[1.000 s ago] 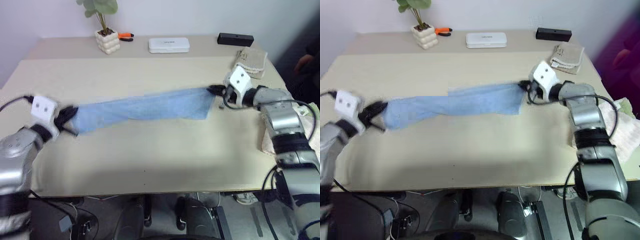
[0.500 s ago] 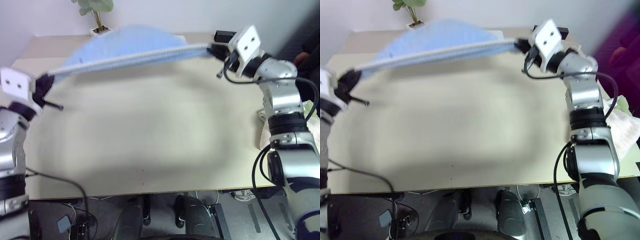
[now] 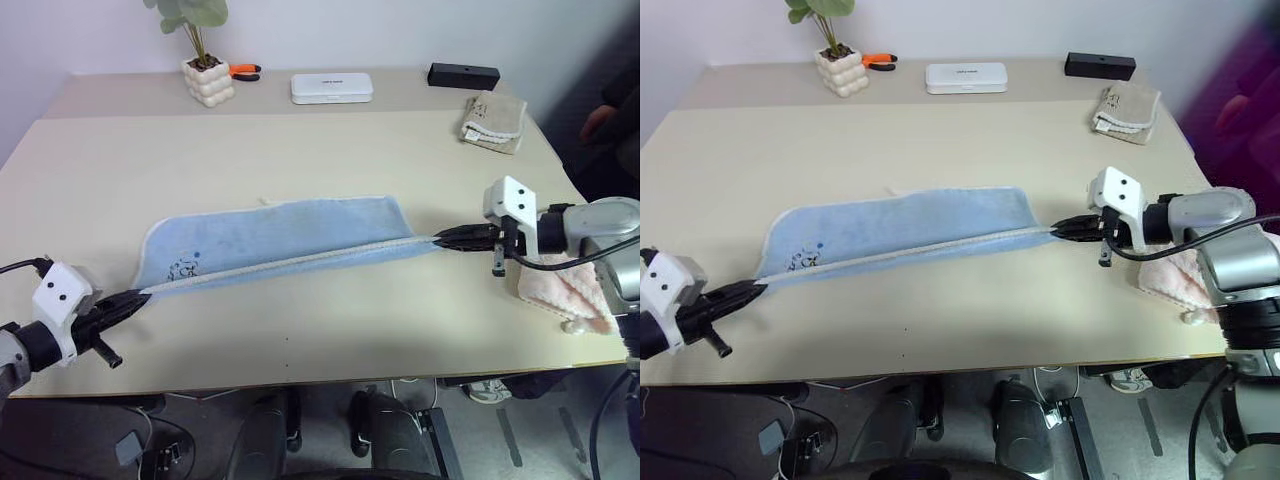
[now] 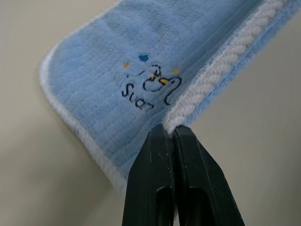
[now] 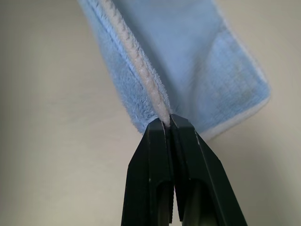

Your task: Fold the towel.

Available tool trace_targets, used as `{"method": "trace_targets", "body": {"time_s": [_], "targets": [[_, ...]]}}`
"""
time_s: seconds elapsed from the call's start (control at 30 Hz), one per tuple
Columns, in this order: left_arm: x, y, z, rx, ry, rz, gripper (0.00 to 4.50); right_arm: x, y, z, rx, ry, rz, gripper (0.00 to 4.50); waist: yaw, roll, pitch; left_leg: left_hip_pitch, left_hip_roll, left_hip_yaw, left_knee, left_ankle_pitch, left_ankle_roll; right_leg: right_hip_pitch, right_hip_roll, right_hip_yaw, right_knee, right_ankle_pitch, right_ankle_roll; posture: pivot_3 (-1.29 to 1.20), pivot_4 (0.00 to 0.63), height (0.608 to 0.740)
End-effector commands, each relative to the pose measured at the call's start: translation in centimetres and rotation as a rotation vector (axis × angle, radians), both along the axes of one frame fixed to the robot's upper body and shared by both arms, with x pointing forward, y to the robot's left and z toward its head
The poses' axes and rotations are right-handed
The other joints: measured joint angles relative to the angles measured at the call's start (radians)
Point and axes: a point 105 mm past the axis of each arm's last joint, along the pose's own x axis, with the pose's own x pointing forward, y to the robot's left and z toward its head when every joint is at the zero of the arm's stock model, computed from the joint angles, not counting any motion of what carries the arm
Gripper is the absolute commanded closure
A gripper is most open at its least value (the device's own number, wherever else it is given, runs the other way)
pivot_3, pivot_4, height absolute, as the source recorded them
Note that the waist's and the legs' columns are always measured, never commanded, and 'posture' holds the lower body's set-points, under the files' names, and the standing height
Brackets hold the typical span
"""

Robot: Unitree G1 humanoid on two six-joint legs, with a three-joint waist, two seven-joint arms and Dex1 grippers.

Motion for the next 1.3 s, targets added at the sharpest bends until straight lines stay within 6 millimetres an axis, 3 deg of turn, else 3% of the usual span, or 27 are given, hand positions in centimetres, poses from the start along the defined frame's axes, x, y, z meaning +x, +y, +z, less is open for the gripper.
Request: {"method": "trace_targets", "body": {"time_s": [0.03,0.1,0.2,0.37,0.57,0.73,0.8,0.9,1.0,1.07,1.23,1.3], "targets": [[1.3,1.5,1.4,0.059,-0.074,0.067,4.5,2.1,-0.5,1.8,0.002,-0.143,-0.086,4.43,0.001,0.0,0.0,0.0,0.001,0.0,0.0,0.0,0.0,-0.001,0.0,0.0,0.0,0.0,0.0,0.0,0.15,0.733],[2.2,1.9,1.6,0.072,-0.111,0.097,4.5,3.2,-0.4,1.7,-0.017,-0.192,-0.114,4.43,0.002,0.0,0.0,-0.001,0.001,0.003,0.0,0.001,-0.001,-0.001,0.001,0.001,0.001,0.001,-0.001,0.0,0.15,0.733],[5.7,2.9,2.1,0.087,-0.212,0.175,4.5,6.4,-0.2,0.5,-0.04,-0.264,-0.221,4.43,0.003,-0.001,0.0,-0.001,0.001,0.006,0.0,0.005,-0.005,0.0,0.002,0.001,0.002,0.001,-0.001,0.0,0.15,0.733],[10.0,3.4,2.0,0.131,-0.285,0.22,4.5,9.0,0.7,-0.2,-0.01,-0.303,-0.286,4.43,0.001,-0.001,0.0,-0.003,0.0,0.008,0.0,0.007,-0.003,-0.001,0.003,0.001,0.003,0.001,0.0,0.0,0.15,0.733],[12.4,3.4,1.3,0.153,-0.294,0.218,4.5,10.3,1.0,-0.9,-0.009,-0.31,-0.323,4.43,-0.003,-0.001,0.0,-0.002,0.001,0.01,0.0,0.007,-0.004,-0.001,0.003,0.001,0.004,0.001,0.0,0.0,0.15,0.733],[13.1,3.4,1.0,0.092,-0.289,0.232,4.5,10.7,1.3,-0.9,0.002,-0.324,-0.345,4.43,-0.005,-0.001,0.0,-0.001,0.001,0.011,0.0,0.007,-0.004,-0.001,0.003,0.001,0.005,0.001,0.0,0.0,0.15,0.733],[13.2,3.5,1.3,0.066,-0.302,0.248,3.87,10.8,1.4,-0.6,0.02,-0.332,-0.359,4.5,-0.005,-0.001,0.0,-0.001,0.001,0.011,0.0,0.007,-0.004,-0.001,0.003,0.002,0.005,0.001,0.0,0.0,0.15,0.733],[13.2,4.3,1.7,0.038,-0.323,0.31,2.51,10.8,0.9,0.0,0.038,-0.341,-0.383,3.54,-0.005,-0.001,0.0,-0.001,0.002,0.01,0.001,0.007,-0.004,-0.001,0.003,0.002,0.005,0.001,0.0,0.0,0.15,0.733],[12.5,5.3,2.8,-0.064,-0.374,0.407,1.06,10.5,-0.2,0.8,0.047,-0.369,-0.43,2.07,-0.004,-0.001,0.0,-0.001,0.001,0.01,0.001,0.007,-0.004,-0.001,0.003,0.002,0.005,0.001,0.0,0.0,0.15,0.733],[11.8,5.5,3.3,-0.152,-0.39,0.443,1.05,10.0,-0.6,1.1,0.06,-0.372,-0.443,1.11,-0.002,-0.001,0.0,-0.002,0.001,0.01,0.001,0.007,-0.004,-0.001,0.002,0.002,0.005,0.001,0.0,0.0,0.15,0.733],[9.1,4.5,3.6,-0.262,-0.413,0.45,1.05,8.3,-2.1,1.0,0.18,-0.306,-0.539,1.11,-0.003,-0.002,0.0,-0.001,0.002,0.009,0.001,0.007,-0.004,0.0,0.002,0.002,0.005,0.001,0.0,0.0,0.15,0.733],[8.3,3.0,4.0,-0.268,-0.434,0.41,1.05,7.2,-2.7,0.5,0.289,-0.217,-0.596,0.61,-0.001,-0.002,0.0,-0.001,0.002,0.009,0.002,0.007,-0.004,0.0,0.002,0.002,0.006,0.001,0.0,0.0,0.15,0.733]]}}
